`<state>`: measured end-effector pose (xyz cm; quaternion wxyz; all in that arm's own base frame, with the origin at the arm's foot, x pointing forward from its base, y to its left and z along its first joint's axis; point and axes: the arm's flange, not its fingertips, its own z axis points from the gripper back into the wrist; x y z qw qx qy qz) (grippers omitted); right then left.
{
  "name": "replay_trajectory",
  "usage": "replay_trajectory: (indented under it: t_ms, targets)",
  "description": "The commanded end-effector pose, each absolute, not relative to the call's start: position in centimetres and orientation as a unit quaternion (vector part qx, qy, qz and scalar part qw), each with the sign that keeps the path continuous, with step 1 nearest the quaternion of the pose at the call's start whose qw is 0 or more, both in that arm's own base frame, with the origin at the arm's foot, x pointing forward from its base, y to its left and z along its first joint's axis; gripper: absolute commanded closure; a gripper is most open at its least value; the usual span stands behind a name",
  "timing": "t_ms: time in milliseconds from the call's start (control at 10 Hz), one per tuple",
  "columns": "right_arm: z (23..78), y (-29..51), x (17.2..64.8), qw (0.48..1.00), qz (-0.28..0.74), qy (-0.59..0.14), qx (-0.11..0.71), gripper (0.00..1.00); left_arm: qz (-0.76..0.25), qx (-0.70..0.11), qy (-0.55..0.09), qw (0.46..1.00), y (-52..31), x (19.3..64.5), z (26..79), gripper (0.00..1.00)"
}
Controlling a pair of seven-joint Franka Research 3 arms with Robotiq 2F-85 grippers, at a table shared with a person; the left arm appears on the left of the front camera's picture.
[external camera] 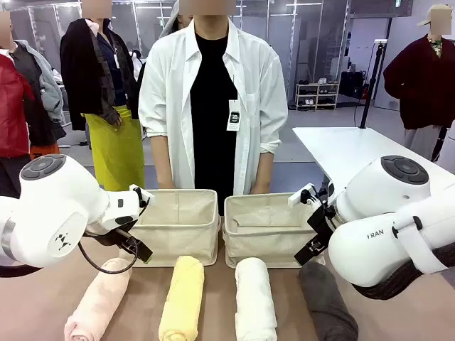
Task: Divide the towels into two baskets.
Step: Pick up one hotel-folded towel and place it in the Fabric basket indicated by the person.
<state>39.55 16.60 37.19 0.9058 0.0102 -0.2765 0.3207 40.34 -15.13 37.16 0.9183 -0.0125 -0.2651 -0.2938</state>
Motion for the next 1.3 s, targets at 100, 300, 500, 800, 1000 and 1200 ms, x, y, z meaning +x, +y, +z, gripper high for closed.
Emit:
replay_trajectory:
  t_ms: [100,300,500,800,1000,1200]
  targets:
    - [37.19,16.61,39.55,0.906,0.321,-0.277,0.01,0.0,-0.294,-0.013,-0.265,0.918,-15.15,40.33,37.16,0.0]
    - [37.19,16.61,39.55,0.906,0.321,-0.277,0.01,0.0,-0.294,-0.013,-0.265,0.918,-15.15,40.33,37.16,0.0]
    - [37.19,16.61,39.55,0.906,0.321,-0.277,0.01,0.0,-0.294,-0.013,-0.265,0.918,-15.15,40.33,37.16,0.0]
    - [37.19,16.61,39.55,0.906,0.321,-0.277,0.01,0.0,-0.294,-0.013,-0.265,0.918,-15.15,40.33,37.16,0.0]
    - [37.19,16.61,39.55,0.906,0.321,-0.277,0.01,0.0,-0.294,-0.013,-0.265,0.918,-15.15,40.33,37.16,0.0]
    - [37.19,16.61,39.55,0.906,0.321,-0.277,0.01,0.0,-0.294,-0.013,-0.265,0.918,-15.15,40.33,37.16,0.0]
